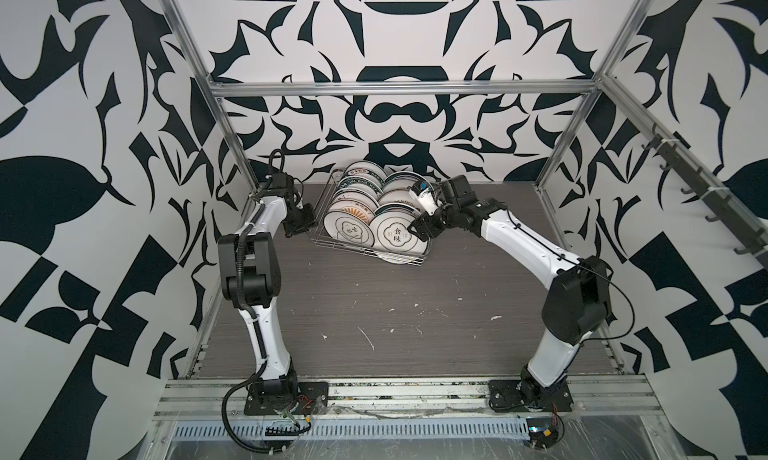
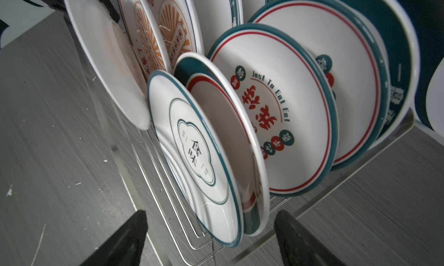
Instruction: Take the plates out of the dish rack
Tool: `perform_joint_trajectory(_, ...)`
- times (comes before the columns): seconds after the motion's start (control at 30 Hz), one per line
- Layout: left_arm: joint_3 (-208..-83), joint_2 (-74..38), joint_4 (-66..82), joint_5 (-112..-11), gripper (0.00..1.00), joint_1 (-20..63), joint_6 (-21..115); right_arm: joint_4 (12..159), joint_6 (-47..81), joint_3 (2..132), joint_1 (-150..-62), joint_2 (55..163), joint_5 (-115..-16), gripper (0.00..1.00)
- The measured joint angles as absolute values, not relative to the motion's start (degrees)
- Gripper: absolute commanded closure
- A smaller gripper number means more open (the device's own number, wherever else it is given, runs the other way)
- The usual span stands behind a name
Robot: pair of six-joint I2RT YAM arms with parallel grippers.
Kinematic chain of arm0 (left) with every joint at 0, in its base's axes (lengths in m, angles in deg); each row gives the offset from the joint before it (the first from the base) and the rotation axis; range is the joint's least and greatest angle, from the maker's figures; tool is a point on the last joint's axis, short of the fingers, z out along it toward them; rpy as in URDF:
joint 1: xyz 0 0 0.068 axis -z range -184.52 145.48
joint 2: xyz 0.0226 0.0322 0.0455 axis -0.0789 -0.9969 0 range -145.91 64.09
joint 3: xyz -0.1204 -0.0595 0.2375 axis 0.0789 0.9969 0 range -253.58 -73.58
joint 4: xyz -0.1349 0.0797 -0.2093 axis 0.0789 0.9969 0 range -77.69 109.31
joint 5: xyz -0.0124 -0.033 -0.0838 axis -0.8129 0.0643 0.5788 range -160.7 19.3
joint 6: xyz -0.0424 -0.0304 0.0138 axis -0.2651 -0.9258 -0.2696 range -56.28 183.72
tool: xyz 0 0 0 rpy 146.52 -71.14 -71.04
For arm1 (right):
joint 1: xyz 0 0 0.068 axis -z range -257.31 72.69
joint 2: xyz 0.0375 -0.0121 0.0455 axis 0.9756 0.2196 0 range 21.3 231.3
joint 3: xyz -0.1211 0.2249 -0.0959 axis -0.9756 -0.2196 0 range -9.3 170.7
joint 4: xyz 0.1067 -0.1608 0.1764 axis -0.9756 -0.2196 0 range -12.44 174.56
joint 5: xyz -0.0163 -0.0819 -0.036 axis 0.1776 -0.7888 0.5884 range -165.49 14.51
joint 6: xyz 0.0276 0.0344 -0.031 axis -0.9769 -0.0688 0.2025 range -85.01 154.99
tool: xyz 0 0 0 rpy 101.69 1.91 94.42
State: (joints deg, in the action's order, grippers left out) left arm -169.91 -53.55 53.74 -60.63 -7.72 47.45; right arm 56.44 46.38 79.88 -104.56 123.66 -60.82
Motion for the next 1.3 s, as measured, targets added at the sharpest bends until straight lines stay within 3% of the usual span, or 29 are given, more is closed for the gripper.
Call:
perform_joint_trajectory(0.13,-169.6,-52.1,55.0,-61.9,0.32,-8.5,45.8,55.5,47.1,80.3,-104.8,125.1,-61.6,0.20)
perform_joint_trajectory(0.5,-161.0,-36.9,52.0,-62.9,0.25,-12.2,41.2,55.0,47.5,81.0,-105.2,125.5,-61.7,0.32)
perform_joint_trajectory(0.73,-148.6,-26.9,46.1,-59.4,0.24,-12.5,36.6,54.9,47.5,81.8,-105.3,126.3,-61.1,0.40)
perform_joint_trajectory(0.93,-138.9,-19.1,40.1,-54.3,0.16,-12.5,34.4,54.7,47.5,84.7,-105.3,130.0,-59.9,0.48)
perform_joint_trajectory(1.07,-134.3,-14.1,36.7,-53.0,0.03,-12.5,33.9,54.5,47.7,87.1,-105.3,132.9,-58.9,0.52)
perform_joint_trajectory(1.3,-126.7,-6.9,30.3,-51.7,0.01,-12.5,32.2,54.4,49.0,88.3,-105.1,135.0,-58.1,0.72)
